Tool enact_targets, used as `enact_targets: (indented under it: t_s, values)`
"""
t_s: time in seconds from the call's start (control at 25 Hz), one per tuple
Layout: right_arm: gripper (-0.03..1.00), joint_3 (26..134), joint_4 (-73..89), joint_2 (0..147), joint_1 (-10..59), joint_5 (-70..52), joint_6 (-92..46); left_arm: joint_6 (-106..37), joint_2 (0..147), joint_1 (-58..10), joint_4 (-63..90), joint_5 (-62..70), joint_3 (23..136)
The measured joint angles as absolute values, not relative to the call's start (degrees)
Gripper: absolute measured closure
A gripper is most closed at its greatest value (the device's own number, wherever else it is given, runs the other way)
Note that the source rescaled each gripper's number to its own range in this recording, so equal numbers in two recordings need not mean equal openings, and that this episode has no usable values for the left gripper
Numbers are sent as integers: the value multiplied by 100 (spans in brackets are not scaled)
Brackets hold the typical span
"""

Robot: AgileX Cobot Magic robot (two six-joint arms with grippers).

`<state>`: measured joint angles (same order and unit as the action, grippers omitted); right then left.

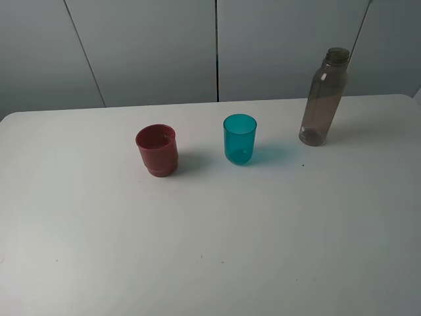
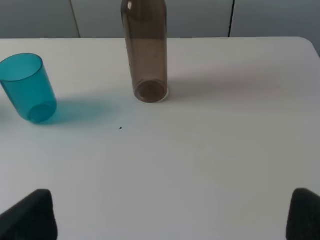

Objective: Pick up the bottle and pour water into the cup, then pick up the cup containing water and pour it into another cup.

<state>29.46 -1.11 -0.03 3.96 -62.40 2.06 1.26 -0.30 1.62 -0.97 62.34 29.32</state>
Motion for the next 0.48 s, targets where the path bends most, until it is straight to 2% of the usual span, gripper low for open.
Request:
enact_targets:
  t_s: [0.48]
  values:
    - [-3,2946,-97,-3,394,-6240,241,126,-30,162,-97,6234,2932]
